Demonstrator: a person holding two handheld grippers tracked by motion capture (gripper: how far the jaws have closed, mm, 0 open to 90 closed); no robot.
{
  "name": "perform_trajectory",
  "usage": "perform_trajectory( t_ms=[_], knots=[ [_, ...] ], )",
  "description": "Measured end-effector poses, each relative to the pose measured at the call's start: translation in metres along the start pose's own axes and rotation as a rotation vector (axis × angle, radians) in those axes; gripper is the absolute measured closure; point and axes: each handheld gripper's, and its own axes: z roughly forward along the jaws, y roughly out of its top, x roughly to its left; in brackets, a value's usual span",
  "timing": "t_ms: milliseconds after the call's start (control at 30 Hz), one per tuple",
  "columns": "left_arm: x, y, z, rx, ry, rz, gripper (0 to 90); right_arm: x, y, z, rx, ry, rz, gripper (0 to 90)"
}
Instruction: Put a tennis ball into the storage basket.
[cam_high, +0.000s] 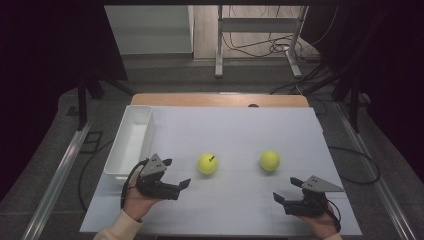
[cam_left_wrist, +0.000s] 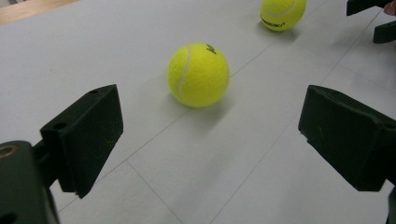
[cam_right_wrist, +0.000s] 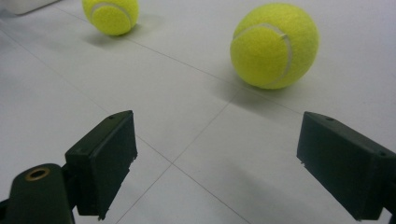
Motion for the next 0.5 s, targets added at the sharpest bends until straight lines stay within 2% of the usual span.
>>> perform_trajectory(
  t_ms=[133,267,500],
  knots=[
    [-0.001,0.004,0.003,0.004,0.001,-0.003,7.4,-0.001,0.000,0.000,-0.002,0.001,0.001,12.6],
    [-0.005,0.012,0.008,0.020,-0.004,0.014,7.4,-0.002,0.000,0.000,-0.003,0.000,0.002,12.6],
    [-0.004,0.019,0.015,0.025,-0.024,0.005,7.4,-0.001,0.000,-0.001,-0.005,0.000,0.001,12.6]
  ],
)
